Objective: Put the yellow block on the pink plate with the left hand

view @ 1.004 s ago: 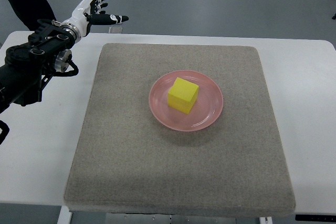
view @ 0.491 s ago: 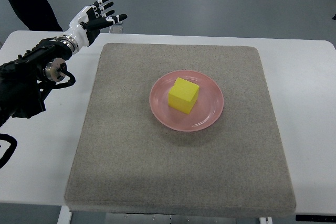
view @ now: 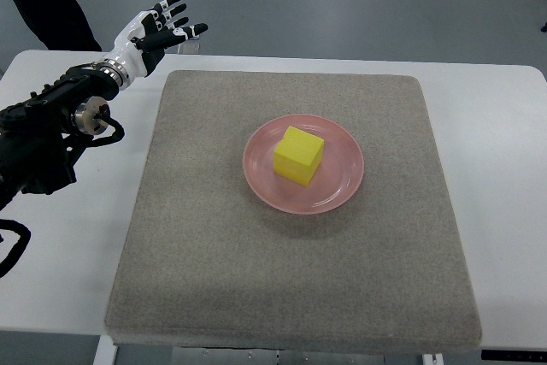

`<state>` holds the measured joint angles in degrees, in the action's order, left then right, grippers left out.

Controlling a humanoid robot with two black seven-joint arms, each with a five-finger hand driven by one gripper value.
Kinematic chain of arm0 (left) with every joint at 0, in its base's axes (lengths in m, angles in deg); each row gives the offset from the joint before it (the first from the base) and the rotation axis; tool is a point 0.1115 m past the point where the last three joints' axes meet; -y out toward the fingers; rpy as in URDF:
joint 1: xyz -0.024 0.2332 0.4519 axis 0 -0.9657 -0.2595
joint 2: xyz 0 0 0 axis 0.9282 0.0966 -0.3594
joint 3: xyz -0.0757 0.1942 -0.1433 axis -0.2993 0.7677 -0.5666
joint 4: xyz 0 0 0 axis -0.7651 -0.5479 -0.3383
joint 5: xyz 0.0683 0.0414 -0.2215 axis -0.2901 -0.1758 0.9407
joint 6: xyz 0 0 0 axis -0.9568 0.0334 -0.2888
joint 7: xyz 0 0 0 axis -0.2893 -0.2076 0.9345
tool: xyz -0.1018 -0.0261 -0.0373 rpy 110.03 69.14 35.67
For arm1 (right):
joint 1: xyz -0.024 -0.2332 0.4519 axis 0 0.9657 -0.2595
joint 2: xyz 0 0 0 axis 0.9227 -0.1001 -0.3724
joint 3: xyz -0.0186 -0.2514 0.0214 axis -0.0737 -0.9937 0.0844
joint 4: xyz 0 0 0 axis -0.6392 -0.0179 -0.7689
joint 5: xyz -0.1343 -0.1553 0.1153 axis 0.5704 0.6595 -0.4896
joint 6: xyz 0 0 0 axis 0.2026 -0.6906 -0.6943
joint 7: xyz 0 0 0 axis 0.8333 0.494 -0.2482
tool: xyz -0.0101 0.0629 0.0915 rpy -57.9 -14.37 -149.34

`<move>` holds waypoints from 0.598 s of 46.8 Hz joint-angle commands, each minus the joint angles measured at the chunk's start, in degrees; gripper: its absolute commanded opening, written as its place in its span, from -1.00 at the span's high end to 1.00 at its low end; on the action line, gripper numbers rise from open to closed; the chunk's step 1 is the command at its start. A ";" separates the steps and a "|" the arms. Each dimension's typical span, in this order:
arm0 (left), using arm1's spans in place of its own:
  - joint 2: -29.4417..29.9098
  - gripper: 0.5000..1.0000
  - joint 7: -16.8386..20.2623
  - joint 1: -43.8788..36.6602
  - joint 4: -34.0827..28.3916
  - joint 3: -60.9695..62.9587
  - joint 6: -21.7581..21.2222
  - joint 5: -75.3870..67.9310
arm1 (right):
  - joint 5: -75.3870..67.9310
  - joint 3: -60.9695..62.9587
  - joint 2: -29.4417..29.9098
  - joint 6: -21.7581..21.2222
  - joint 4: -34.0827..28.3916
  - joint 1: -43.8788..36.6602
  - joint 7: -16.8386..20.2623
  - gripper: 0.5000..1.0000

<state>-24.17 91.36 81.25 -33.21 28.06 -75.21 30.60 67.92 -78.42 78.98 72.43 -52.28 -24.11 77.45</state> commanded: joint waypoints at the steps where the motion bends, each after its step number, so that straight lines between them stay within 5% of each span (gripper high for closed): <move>1: 0.01 -0.97 0.00 0.27 -0.08 0.07 -0.10 -0.11 | 0.00 0.00 0.00 -0.02 -0.03 0.02 0.00 -0.69; 28: 0.36 -0.97 0.08 0.71 -0.16 0.07 -0.63 -0.20 | -0.09 0.00 0.00 -0.02 -0.03 0.02 0.00 -0.69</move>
<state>-23.75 91.39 81.88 -33.38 28.13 -75.69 30.32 67.92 -78.37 78.98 72.43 -52.28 -24.13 77.45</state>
